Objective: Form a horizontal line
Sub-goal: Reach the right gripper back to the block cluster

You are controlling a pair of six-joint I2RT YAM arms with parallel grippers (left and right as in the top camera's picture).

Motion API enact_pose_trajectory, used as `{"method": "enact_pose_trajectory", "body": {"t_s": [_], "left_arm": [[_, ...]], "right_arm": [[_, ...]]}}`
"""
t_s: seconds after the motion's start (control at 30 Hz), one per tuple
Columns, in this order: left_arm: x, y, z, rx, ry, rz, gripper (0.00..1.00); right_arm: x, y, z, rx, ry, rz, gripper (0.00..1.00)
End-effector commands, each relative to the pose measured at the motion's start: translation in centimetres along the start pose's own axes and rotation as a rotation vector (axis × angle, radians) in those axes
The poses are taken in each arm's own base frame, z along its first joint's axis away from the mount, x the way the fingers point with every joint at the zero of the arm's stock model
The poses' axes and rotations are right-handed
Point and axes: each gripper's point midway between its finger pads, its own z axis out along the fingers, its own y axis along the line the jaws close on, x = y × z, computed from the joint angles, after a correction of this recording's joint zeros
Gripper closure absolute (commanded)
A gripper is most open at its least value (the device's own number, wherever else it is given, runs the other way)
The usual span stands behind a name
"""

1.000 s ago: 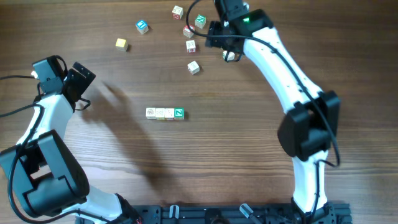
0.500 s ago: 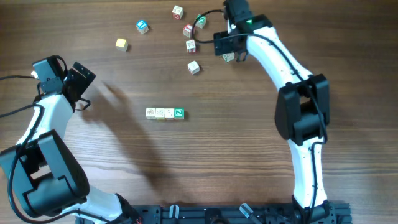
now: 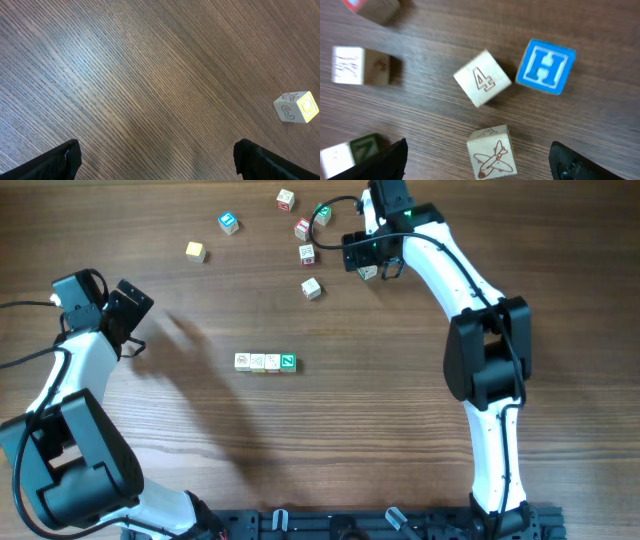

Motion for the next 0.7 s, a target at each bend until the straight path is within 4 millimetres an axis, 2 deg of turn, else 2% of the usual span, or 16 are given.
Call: {"method": "enact_pose_trajectory", "body": {"t_s": [0.0,0.17,0.33,0.43,0.57,0.67], "left_arm": [[-0.4,0.1,0.1,-0.006,-0.008,-0.001,0.0],[-0.4,0.1,0.1,-0.006,-0.008,-0.001,0.0],[-0.4,0.1,0.1,-0.006,-0.008,-0.001,0.0],[-0.4,0.1,0.1,-0.006,-0.008,-0.001,0.0],[-0.4,0.1,0.1,-0.006,-0.008,-0.001,0.0],[-0.4,0.1,0.1,-0.006,-0.008,-0.001,0.0]], "right_arm": [[2.9,0.1,3.5,-0.027,0.098,0.01,0.1],[3.5,0.9,3.8,-0.071,0.12,0.008,0.09],[4.6,3.1,3.8,-0.108,0.156,-0.017,0.12],[4.5,2.7,3.9,-0.066,0.152,-0.024,0.19],[5.1,3.2,3.8,-0.087,0.177,-0.023,0.18],[5.0,2.3,3.9,-0.036,0.171,-0.023,0.19]]}}
